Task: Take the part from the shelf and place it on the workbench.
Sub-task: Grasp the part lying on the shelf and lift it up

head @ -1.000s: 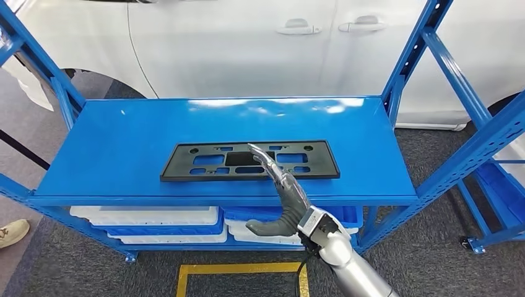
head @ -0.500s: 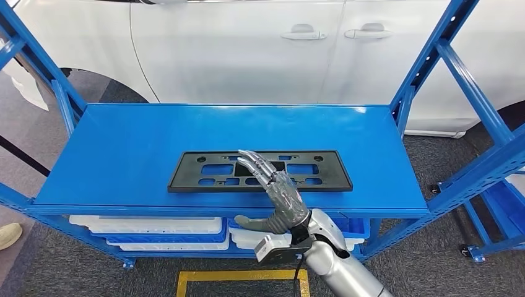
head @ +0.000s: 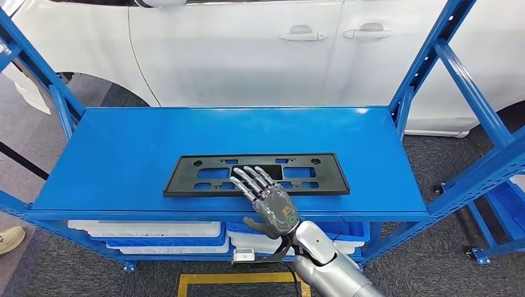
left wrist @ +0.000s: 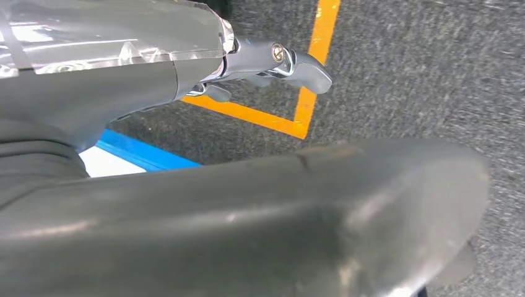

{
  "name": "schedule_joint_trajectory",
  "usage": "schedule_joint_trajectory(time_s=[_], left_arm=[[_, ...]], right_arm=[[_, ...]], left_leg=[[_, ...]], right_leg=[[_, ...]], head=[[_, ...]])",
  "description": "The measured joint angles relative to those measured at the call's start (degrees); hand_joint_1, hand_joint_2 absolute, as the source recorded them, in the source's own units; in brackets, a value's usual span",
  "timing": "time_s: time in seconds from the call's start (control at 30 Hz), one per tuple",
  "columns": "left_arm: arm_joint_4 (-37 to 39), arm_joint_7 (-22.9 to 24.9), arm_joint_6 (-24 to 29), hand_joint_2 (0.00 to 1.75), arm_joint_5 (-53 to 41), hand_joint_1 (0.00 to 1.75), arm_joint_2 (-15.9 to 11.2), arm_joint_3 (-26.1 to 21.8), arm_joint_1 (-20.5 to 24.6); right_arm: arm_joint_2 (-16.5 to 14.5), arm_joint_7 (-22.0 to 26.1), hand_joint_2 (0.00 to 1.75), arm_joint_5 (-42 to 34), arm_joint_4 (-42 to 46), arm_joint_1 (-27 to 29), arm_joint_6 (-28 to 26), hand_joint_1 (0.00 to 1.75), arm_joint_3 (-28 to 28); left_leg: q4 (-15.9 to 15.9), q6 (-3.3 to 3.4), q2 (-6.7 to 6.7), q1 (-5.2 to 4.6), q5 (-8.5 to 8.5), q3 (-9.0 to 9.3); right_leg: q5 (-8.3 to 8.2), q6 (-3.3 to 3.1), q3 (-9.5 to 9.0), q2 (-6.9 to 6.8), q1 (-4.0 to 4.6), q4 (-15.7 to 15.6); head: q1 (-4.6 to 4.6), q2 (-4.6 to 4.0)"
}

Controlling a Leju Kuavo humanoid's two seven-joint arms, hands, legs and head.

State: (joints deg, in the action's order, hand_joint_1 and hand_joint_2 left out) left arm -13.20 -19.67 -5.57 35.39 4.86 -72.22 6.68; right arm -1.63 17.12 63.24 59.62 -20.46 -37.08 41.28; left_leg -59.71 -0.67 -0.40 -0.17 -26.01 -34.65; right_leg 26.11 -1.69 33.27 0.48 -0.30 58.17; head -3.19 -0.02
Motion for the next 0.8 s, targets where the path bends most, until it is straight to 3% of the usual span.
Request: schedule_joint_trajectory(time_s=[0.1, 0.13, 0.17, 0.2, 0.27, 0.33, 0.43, 0.5, 0.6, 0.63, 0.67, 0.7, 0.73, 0.8], left_arm=[[0.00, -0.18, 0.08, 0.00, -0.01, 0.00, -0.01, 0.00, -0.02], [0.00, -0.26, 0.10, 0.00, -0.01, 0.00, -0.04, 0.00, -0.07], [0.00, -0.33, 0.12, 0.00, 0.00, 0.00, -0.05, 0.00, -0.11], [0.00, -0.39, 0.12, 0.00, 0.00, 0.00, -0.05, 0.00, -0.14], [0.00, -0.50, 0.13, 0.00, 0.00, 0.00, -0.09, 0.00, -0.09], [0.00, -0.60, 0.13, 0.00, -0.01, 0.00, -0.14, 0.00, 0.10], [0.00, -0.69, 0.22, 0.00, -0.01, 0.00, -0.19, 0.00, 0.15], [0.00, -0.70, 0.32, 0.00, 0.00, 0.00, -0.19, 0.00, 0.11], [0.00, -0.70, 0.43, 0.00, 0.00, 0.00, -0.19, 0.00, 0.19], [0.00, -0.73, 0.46, 0.00, 0.01, 0.00, -0.20, 0.01, 0.15], [0.00, -0.77, 0.48, 0.00, 0.01, 0.00, -0.20, 0.01, 0.11], [0.00, -0.82, 0.49, 0.00, 0.01, 0.00, -0.21, 0.02, 0.07], [0.00, -0.87, 0.48, 0.00, 0.01, 0.00, -0.21, 0.05, 0.06], [0.00, -0.95, 0.48, 0.00, 0.01, 0.00, -0.21, 0.14, 0.14]], right_arm=[[-1.96, -1.43, 1.75, 2.26, -3.68, -1.52, -1.84, 0.00, 0.75], [-2.49, -1.74, 1.75, 2.65, -4.76, -1.83, -2.08, 0.00, 0.94], [-2.99, -1.99, 1.75, 3.05, -5.73, -2.08, -2.22, 0.00, 1.08], [-3.48, -2.22, 1.75, 3.45, -6.52, -2.28, -2.27, 0.00, 1.18], [-4.52, -2.67, 1.75, 4.44, -7.65, -2.74, -2.30, 0.00, 1.26], [-5.47, -3.18, 1.75, 5.42, -8.34, -3.35, -2.35, 0.00, 1.26], [-6.98, -4.25, 1.75, 7.35, -9.23, -4.23, -2.43, 0.00, 1.23], [-8.07, -5.06, 1.75, 9.02, -9.72, -4.71, -2.48, 0.00, 1.01], [-9.20, -6.49, 1.75, 12.26, -10.20, -5.22, -2.52, 0.00, 0.32], [-9.44, -7.05, 1.75, 13.30, -10.47, -5.28, -2.52, 0.00, 0.08], [-9.68, -7.64, 1.75, 14.27, -10.83, -5.34, -2.52, 0.00, -0.14], [-9.99, -8.32, 1.75, 15.24, -11.28, -5.51, -2.52, 0.00, -0.31], [-10.38, -9.16, 1.75, 16.39, -11.83, -5.84, -2.52, 0.00, -0.45], [-11.24, -11.14, 1.75, 18.95, -13.04, -7.02, -2.52, 0.00, -0.62]], left_leg=[[-9.90, -1.06, 0.04, 0.45, -5.09, -4.42], [-12.94, -1.30, 0.04, 0.61, -6.07, -5.89], [-14.24, -1.48, 0.05, 0.77, -6.03, -6.56], [-13.38, -1.57, 0.06, 0.91, -4.95, -6.18], [-5.96, -1.52, 0.13, 1.13, -1.06, -2.60], [0.55, -1.04, 0.17, 0.93, 0.97, 0.67], [1.89, 0.13, 0.08, 0.66, 0.98, 1.25], [2.23, 0.83, 0.17, 0.86, 1.17, 1.42], [2.42, 1.67, 0.28, 0.83, 1.21, 1.53], [2.39, 1.79, 0.27, 0.74, 1.18, 1.54], [2.36, 1.83, 0.25, 0.66, 1.14, 1.56], [2.30, 1.84, 0.23, 0.60, 1.08, 1.61], [2.23, 1.80, 0.21, 0.55, 1.02, 1.69], [1.96, 1.51, 0.18, 0.34, 0.78, 1.75]], right_leg=[[-0.04, -0.34, -0.15, -0.08, -0.19, -0.15], [-0.02, -0.35, -0.16, -0.11, -0.20, -0.14], [0.01, -0.34, -0.17, -0.13, -0.21, -0.11], [0.06, -0.29, -0.21, -0.12, -0.23, -0.08], [0.26, -0.03, -0.41, -0.07, -0.29, 0.02], [0.46, 0.46, -0.46, -0.03, -0.14, 0.15], [0.50, 1.36, -0.40, -0.01, -0.02, 0.08], [1.48, 1.90, 0.02, -0.07, -0.06, 1.30], [6.41, 2.20, 4.45, -0.17, -0.10, 10.73], [7.61, 2.20, 6.22, -0.17, -0.11, 14.19], [7.76, 2.16, 7.26, -0.17, -0.11, 16.04], [6.86, 2.05, 7.34, -0.17, -0.10, 15.84], [5.02, 1.86, 6.33, -0.17, -0.08, 13.42], [1.25, 1.30, 2.81, -0.16, 0.08, 5.68]], head=[[0.00, 0.00], [0.00, 0.00], [0.00, 0.00], [0.00, 0.00], [0.00, 0.00], [0.00, 0.00], [0.00, 0.00], [0.01, 0.00], [0.01, 0.00], [0.01, 0.00], [0.01, 0.00], [0.00, 0.00], [0.00, 0.00], [0.01, 0.00]])
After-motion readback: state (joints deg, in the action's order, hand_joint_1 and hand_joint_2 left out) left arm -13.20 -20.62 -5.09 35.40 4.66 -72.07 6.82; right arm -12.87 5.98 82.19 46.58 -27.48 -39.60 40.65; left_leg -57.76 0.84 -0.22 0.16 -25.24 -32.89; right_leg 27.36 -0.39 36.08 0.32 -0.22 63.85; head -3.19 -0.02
